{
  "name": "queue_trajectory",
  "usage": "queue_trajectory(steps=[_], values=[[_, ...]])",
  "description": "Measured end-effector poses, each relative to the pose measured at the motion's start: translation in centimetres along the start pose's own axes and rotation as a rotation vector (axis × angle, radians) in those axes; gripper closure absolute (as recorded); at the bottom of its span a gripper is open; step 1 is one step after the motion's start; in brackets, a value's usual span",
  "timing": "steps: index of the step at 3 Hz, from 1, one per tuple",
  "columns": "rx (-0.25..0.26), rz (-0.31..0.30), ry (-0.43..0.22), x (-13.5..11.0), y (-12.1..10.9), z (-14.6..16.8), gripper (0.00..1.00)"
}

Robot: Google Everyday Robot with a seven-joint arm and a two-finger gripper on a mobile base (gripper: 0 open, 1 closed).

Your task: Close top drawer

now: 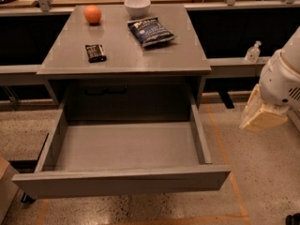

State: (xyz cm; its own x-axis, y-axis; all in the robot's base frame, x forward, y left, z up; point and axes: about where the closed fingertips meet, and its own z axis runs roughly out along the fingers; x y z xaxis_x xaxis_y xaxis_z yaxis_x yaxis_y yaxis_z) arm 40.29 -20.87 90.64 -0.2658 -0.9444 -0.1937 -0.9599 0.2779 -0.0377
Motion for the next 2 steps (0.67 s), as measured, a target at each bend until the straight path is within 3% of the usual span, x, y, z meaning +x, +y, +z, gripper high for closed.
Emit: queue_trajectory(steps=[1,2], values=[[-0.074,0.027,0.001,1.3,1.53,3.55,1.0],[-0.065,0.027,0.011,1.33,1.56,3.61,1.0]])
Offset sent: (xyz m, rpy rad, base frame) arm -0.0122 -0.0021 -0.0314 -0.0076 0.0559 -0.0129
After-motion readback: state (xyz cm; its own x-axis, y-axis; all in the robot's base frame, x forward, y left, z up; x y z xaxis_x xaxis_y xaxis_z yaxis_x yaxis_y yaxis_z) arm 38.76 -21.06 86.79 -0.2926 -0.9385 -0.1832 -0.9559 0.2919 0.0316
